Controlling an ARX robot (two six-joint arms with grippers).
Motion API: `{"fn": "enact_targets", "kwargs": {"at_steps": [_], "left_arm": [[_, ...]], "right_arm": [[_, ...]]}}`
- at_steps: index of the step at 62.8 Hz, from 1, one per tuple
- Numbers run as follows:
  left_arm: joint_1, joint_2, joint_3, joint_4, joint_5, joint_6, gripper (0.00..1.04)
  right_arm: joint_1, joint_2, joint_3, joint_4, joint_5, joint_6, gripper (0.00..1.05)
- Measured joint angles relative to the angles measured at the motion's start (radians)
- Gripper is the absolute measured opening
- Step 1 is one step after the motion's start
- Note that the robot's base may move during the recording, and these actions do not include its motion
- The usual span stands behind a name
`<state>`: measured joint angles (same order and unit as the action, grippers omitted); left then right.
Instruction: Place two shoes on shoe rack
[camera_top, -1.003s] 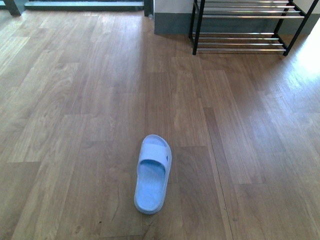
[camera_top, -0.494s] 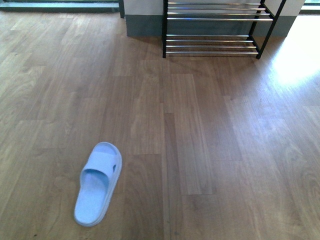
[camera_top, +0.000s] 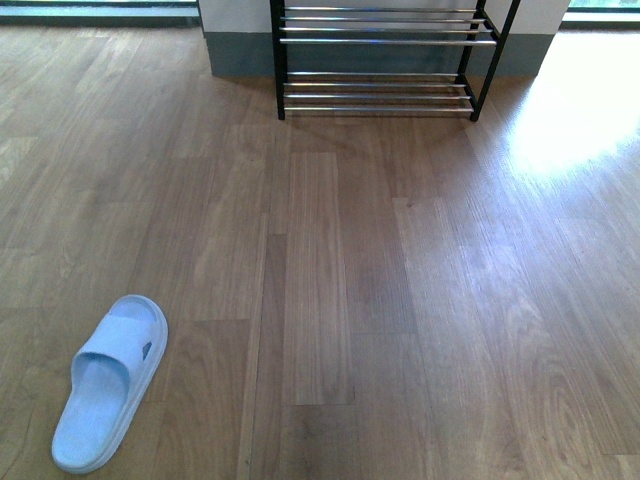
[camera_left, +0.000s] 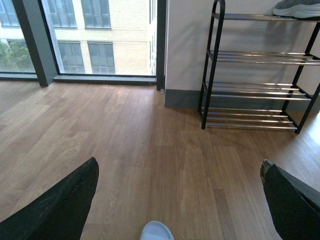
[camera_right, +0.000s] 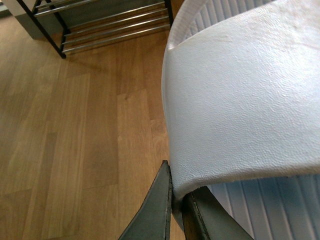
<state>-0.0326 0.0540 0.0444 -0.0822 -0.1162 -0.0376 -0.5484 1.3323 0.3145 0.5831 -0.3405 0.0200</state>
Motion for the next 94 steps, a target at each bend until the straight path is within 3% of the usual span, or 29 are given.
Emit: {"fn": "enact_targets", "kwargs": {"at_steps": [4,7,16,29,38,51,63,94], "left_arm": [[-0.051,0.159,0.074,-0.146,-0.189,-0.048,0.95],[-0.034,0.284,0.084,-0.121,-0.251,-0.05,0.95],[0.051,0.804,0.076,0.281,-0.182,0.005,0.95],[0.081,1.61,0.15,0.907,-0.097,0.045,0.95],[0.059,2.031,0.273,1.121,-0.038,0.058,0.95],[-0.016,2.375,0.444,1.078,-0.018,0.098,0.95],[-0.088,2.552,0.629,1.013,-0.069,0.114,0.95],[-0.156,2.779,0.957,0.8,-0.16,0.124,0.95]], "right_arm": [[0.0,0.0,0.0,0.0,0.0,0.0,0.02],[0.0,0.0,0.0,0.0,0.001,0.002,0.02],[0.0,0.0,0.0,0.0,0.0,0.003,0.02],[0.0,0.0,0.0,0.0,0.0,0.003,0.02],[0.0,0.0,0.0,0.0,0.0,0.004,0.02],[0.0,0.0,0.0,0.0,0.0,0.004,0.02],[0.0,0.0,0.0,0.0,0.0,0.004,0.02],[0.0,0.0,0.0,0.0,0.0,0.004,0.02]]}}
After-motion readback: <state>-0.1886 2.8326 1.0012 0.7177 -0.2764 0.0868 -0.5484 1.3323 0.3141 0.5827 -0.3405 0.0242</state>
